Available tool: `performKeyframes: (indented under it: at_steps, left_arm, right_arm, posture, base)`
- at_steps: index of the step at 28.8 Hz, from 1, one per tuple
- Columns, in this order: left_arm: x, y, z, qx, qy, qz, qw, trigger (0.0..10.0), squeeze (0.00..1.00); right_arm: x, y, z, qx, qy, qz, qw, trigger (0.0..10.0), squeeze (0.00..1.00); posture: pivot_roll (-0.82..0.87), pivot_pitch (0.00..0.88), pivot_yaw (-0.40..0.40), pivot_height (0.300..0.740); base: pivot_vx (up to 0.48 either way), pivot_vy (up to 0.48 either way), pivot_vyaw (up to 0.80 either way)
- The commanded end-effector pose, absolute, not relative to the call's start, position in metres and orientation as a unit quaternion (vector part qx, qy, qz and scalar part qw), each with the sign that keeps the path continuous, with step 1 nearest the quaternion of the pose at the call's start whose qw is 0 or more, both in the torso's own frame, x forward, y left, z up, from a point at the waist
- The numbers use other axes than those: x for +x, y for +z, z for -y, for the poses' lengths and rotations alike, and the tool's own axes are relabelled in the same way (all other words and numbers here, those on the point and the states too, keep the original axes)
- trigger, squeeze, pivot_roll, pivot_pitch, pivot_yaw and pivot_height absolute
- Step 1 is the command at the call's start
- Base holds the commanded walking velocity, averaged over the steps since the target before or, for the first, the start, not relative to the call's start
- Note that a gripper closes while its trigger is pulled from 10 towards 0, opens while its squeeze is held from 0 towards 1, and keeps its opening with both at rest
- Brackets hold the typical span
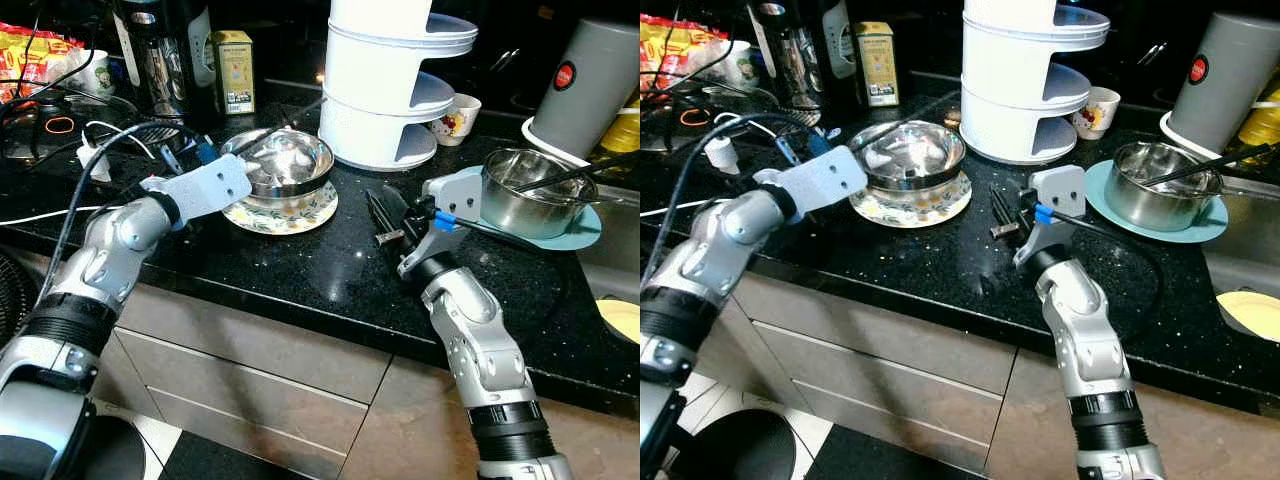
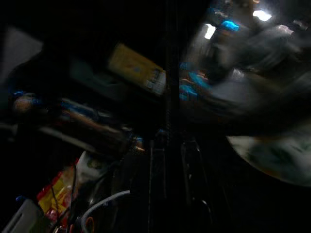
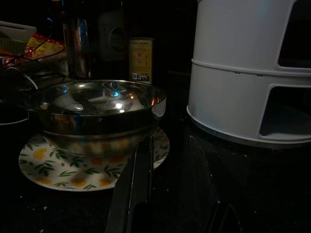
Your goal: Kitchen organization
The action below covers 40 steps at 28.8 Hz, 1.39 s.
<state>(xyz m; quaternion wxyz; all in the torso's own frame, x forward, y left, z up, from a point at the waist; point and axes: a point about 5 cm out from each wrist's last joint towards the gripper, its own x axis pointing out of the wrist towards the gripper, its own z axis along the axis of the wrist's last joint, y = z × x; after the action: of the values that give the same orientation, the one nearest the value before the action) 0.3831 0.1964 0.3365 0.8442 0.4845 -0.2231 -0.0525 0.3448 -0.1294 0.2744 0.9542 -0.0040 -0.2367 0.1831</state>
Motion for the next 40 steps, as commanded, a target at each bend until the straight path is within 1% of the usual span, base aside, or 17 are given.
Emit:
performKeyframes:
  at_steps: [1,6,10,12,15,16,17,18,20,25,29,32,36,37,38,39,40]
  left_arm:
    - [0.376,0.357,-0.203,0.443,-0.032,0.258,0.858,0.0,0.0]
    - [0.361,0.381,-0.203,0.31,-0.041,0.331,0.89,0.0,0.0]
    - [0.345,0.38,-0.181,0.163,-0.165,0.36,0.904,0.0,0.0]
    - [0.344,0.378,-0.179,0.144,-0.18,0.355,0.906,0.0,0.0]
    - [0.332,0.363,-0.157,0.072,-0.296,0.317,0.898,0.0,0.0]
    - [0.324,0.354,-0.147,0.036,-0.341,0.3,0.89,0.0,0.0]
    - [0.324,0.354,-0.147,0.036,-0.341,0.3,0.89,0.0,0.0]
    - [0.316,0.343,-0.141,-0.02,-0.363,0.278,0.889,0.0,0.0]
    - [0.316,0.343,-0.141,-0.02,-0.363,0.278,0.889,0.0,0.0]
    - [0.32,0.329,-0.155,-0.122,-0.33,0.244,0.904,0.0,0.0]
    - [0.321,0.315,-0.159,-0.184,-0.325,0.212,0.903,0.0,0.0]
    - [0.319,0.311,-0.157,-0.219,-0.335,0.195,0.896,0.0,0.0]
    - [0.314,0.302,-0.141,-0.222,-0.372,0.158,0.887,0.0,0.0]
    - [0.312,0.299,-0.135,-0.219,-0.385,0.146,0.885,0.0,0.0]
    - [0.312,0.299,-0.135,-0.219,-0.385,0.146,0.885,0.0,0.0]
    - [0.31,0.297,-0.131,-0.215,-0.4,0.138,0.88,0.0,0.0]
    - [0.306,0.293,-0.125,-0.215,-0.431,0.109,0.869,0.0,0.0]
  right_arm:
    - [0.343,0.277,0.133,-0.001,0.178,0.241,0.954,10.0,0.0]
    - [0.343,0.279,0.132,0.002,0.18,0.245,0.953,10.0,0.0]
    - [0.342,0.281,0.13,0.016,0.181,0.251,0.951,10.0,0.0]
    - [0.341,0.282,0.13,0.018,0.181,0.251,0.951,10.0,0.0]
    - [0.34,0.285,0.131,0.063,0.175,0.252,0.95,10.0,0.0]
    - [0.34,0.288,0.132,0.102,0.173,0.254,0.946,10.0,0.1]
    - [0.34,0.288,0.132,0.102,0.173,0.254,0.946,10.0,0.1]
    - [0.338,0.293,0.135,0.164,0.174,0.257,0.937,10.0,1.0]
    - [0.338,0.293,0.135,0.164,0.174,0.257,0.937,10.0,1.0]
    - [0.335,0.303,0.139,0.25,0.21,0.261,0.909,10.0,1.0]
    - [0.324,0.315,0.124,0.323,0.315,0.252,0.856,10.0,1.0]
    - [0.315,0.317,0.115,0.328,0.368,0.238,0.837,10.0,1.0]
    - [0.311,0.312,0.103,0.288,0.393,0.219,0.845,10.0,1.0]
    - [0.311,0.312,0.102,0.285,0.392,0.217,0.847,10.0,0.46]
    - [0.311,0.312,0.102,0.285,0.392,0.217,0.847,10.0,0.46]
    - [0.311,0.312,0.102,0.283,0.391,0.216,0.849,10.0,0.0]
    - [0.311,0.311,0.102,0.278,0.391,0.213,0.851,10.0,0.0]
  posture:
    - [0.02,0.204,-0.021,0.74]
    - [0.03,0.195,-0.022,0.74]
    - [0.03,0.189,-0.018,0.74]
    - [0.03,0.189,-0.018,0.74]
    - [0.03,0.185,-0.01,0.74]
    - [0.03,0.185,-0.01,0.74]
    - [0.03,0.185,-0.01,0.74]
    - [0.03,0.184,-0.006,0.74]
    - [0.03,0.184,-0.006,0.74]
    - [0.03,0.186,-0.004,0.74]
    - [0.03,0.197,-0.009,0.74]
    - [0.03,0.201,-0.01,0.74]
    - [0.03,0.205,-0.008,0.74]
    - [0.03,0.205,-0.008,0.74]
    - [0.03,0.205,-0.008,0.74]
    - [0.03,0.205,-0.008,0.74]
    - [0.03,0.205,-0.008,0.74]
  base:
    - [0.0,0.0,0.0]
    - [0.0,0.0,0.0]
    - [0.0,0.0,0.0]
    - [0.0,0.0,0.0]
    - [0.0,0.0,0.0]
    - [0.0,0.0,0.0]
    - [0.0,0.0,0.0]
    - [0.0,0.0,0.0]
    - [0.0,0.0,0.0]
    - [0.0,0.0,0.0]
    - [0.0,0.0,0.0]
    - [0.0,0.0,0.0]
    - [0.0,0.0,0.0]
    - [0.0,0.0,0.0]
    - [0.0,0.0,0.0]
    - [0.0,0.0,0.0]
    - [0.0,0.0,0.0]
